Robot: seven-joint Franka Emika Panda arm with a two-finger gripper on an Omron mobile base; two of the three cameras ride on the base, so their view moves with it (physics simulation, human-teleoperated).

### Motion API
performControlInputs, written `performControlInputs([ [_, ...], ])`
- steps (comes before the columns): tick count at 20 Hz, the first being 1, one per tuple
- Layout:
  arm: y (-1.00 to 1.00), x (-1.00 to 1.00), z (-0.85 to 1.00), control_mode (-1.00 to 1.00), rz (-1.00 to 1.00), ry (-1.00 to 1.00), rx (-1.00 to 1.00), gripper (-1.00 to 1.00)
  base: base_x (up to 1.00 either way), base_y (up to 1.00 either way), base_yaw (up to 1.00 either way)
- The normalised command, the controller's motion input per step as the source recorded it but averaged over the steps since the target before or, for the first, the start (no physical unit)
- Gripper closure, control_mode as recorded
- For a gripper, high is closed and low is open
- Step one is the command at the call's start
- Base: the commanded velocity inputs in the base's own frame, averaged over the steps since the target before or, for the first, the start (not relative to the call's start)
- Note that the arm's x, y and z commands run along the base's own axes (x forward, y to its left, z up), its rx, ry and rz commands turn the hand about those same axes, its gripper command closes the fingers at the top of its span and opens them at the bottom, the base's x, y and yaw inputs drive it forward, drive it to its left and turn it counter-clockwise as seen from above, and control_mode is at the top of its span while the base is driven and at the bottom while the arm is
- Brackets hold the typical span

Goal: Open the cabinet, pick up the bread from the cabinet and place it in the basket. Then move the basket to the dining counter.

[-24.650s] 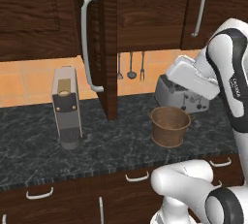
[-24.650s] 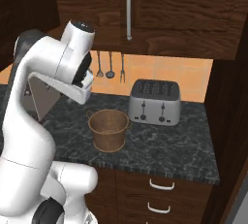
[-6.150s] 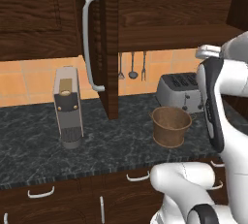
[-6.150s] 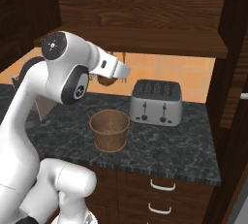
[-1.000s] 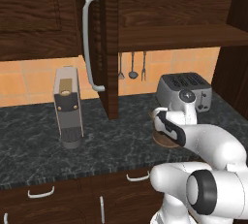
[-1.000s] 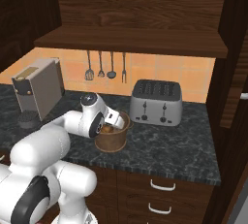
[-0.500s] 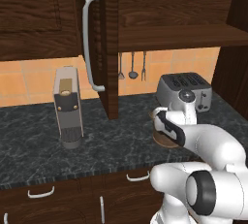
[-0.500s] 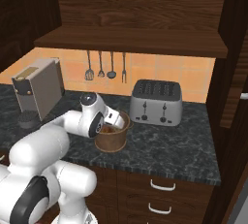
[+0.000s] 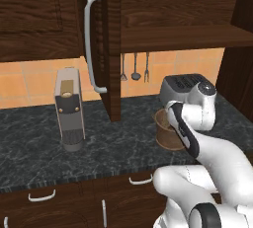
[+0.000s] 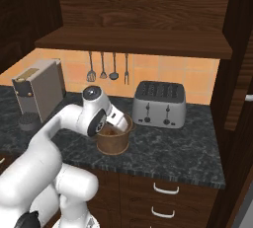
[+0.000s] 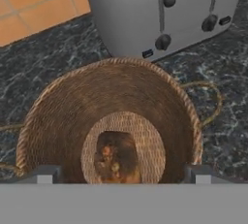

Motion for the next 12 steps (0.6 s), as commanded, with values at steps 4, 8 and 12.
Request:
performControlInputs([
  [4,-0.17,-0.66,0.17,-1.0,-0.29,0.03,0.22,-1.0,0.0,0.0,0.0],
  [8,-0.34,-0.02,0.0,-1.0,-0.24,0.26,0.24,-1.0,0.0,0.0,0.0],
  [12,-0.29,0.41,-0.09,-1.0,-0.1,0.31,0.07,-1.0,0.0,0.0,0.0],
])
